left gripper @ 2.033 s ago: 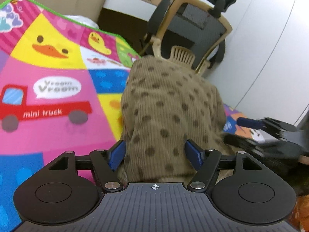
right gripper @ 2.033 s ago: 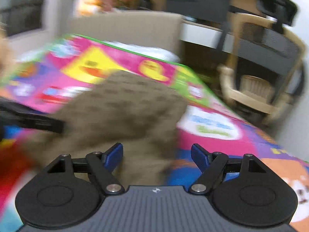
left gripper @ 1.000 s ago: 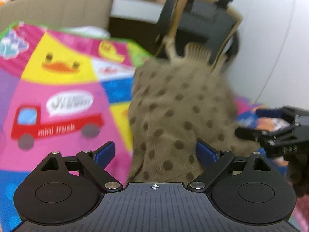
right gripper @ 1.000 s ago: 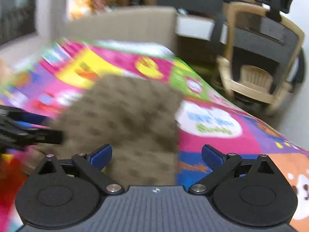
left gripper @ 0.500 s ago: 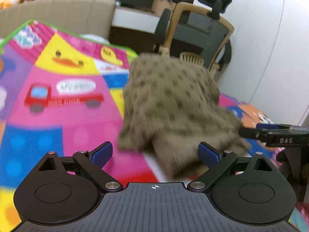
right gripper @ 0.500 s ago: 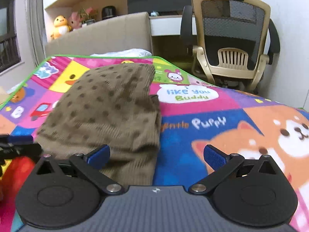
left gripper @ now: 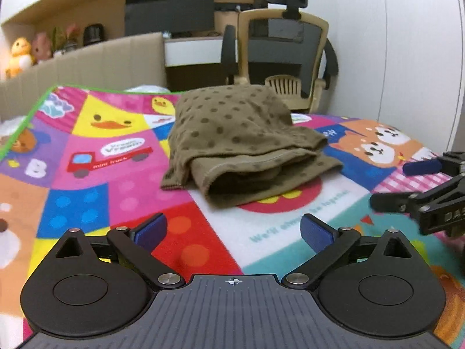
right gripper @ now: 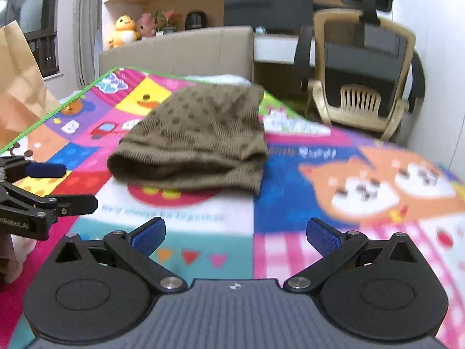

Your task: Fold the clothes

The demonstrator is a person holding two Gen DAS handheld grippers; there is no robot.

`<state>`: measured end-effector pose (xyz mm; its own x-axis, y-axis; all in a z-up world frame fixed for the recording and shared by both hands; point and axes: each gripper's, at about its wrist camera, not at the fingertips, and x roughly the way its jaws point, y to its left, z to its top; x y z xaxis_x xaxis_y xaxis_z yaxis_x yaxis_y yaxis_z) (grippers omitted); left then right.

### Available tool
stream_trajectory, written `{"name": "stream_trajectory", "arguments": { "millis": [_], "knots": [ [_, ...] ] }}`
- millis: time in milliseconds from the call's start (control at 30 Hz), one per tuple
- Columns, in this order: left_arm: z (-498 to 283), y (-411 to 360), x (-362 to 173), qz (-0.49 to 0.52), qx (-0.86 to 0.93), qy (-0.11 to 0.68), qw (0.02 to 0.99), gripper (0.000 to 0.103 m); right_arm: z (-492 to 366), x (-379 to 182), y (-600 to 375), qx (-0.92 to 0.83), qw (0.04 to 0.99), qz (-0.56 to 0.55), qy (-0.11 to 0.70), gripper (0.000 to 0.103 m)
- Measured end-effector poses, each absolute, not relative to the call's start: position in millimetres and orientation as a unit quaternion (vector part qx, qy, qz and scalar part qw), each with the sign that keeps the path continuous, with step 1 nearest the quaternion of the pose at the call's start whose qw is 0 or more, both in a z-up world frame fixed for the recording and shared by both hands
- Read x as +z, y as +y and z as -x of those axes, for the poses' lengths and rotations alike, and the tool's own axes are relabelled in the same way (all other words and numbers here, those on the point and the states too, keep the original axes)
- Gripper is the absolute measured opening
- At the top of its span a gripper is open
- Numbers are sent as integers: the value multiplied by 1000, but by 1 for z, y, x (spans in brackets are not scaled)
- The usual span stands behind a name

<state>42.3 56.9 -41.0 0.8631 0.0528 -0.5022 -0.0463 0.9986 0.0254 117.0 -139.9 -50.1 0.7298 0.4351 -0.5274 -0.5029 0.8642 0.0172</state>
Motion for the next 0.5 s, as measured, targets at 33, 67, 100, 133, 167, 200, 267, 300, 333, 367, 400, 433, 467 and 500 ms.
{"name": "stream_trajectory", "arguments": {
  "millis": [33,67,100,133,167,200,267,300,333,367,400,433,467,500],
  "knots": [
    [-40,53,-41,-9,26,259,965,102,-117,-50,-140,244,931,63,265,103],
    [-39,50,-41,-13,23,257,966,102,-118,-51,-140,237,933,62,264,103],
    [-38,47,-41,-22,25,252,967,102,-119,-52,-141,231,934,62,265,103],
    [-38,45,-41,-31,28,248,968,102,-121,-53,-141,228,934,60,268,103],
    [-39,44,-42,-33,29,249,968,103,-123,-54,-141,230,932,57,273,103],
    [-39,45,-43,-30,29,251,967,103,-125,-55,-141,231,932,53,276,103],
    [-41,51,-45,-11,33,261,965,103,-124,-55,-143,227,934,49,272,103],
    [-42,54,-45,-1,35,266,963,103,-123,-56,-143,226,935,48,269,103],
    [-42,57,-46,10,38,268,963,103,-122,-56,-143,224,936,49,266,103],
    [-42,61,-46,22,41,271,962,103,-121,-56,-142,223,937,53,262,103],
    [-43,64,-47,33,44,273,961,103,-119,-56,-140,222,938,58,259,103],
    [-42,64,-47,32,43,271,961,103,-117,-56,-138,221,939,65,256,103],
    [-41,64,-47,32,43,269,962,103,-115,-55,-137,220,940,69,253,103],
    [-40,64,-47,31,42,267,962,103,-115,-55,-137,220,940,70,252,103]
  ]
}}
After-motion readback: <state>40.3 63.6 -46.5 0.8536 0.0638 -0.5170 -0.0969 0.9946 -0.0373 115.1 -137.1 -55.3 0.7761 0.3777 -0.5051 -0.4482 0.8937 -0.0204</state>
